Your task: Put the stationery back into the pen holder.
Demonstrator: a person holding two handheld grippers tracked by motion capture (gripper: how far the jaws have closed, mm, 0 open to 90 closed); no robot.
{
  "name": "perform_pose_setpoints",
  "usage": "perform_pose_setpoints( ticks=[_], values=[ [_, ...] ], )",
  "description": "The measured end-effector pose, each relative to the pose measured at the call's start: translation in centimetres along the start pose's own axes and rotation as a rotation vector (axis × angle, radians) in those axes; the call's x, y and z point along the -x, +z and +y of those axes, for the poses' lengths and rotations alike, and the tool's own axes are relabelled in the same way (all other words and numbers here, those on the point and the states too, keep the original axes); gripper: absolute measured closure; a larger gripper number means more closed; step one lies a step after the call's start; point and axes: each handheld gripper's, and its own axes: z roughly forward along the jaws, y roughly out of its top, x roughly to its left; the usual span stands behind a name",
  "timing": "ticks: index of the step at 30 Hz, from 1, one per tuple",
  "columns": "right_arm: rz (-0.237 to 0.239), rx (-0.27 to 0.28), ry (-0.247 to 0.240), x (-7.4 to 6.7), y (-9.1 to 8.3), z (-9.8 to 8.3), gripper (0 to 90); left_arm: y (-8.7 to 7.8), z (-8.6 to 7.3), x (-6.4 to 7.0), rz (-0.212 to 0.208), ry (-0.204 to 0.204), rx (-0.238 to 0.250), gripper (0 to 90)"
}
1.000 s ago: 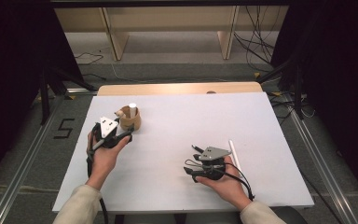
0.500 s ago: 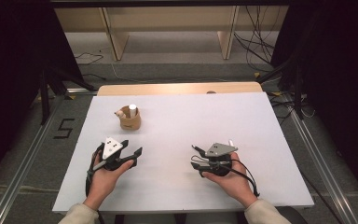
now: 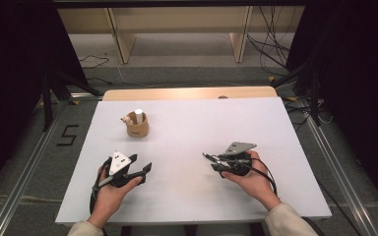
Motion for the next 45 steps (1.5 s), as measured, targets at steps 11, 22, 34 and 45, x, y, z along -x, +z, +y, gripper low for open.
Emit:
perform_pose_setpoints(
  ticks=[11,22,34,45],
  values=[
    [0.019,-0.060,0.019,1.9,0.5,0.6,57.2,0.4,-0.1,-0.1,0.002,0.008,-0.014,34.3],
    [0.051,-0.155,-0.027,2.3,1.6,0.6,61.9,0.4,-0.1,-0.2,0.003,0.007,-0.012,33.9],
    [0.066,-0.179,-0.041,3.0,2.1,0.3,65.0,0.5,-0.1,-0.2,0.004,0.009,-0.017,33.9],
    [0.077,-0.177,-0.050,3.3,2.1,0.3,66.8,0.5,-0.1,-0.1,0.005,0.012,-0.018,33.9]
  ],
)
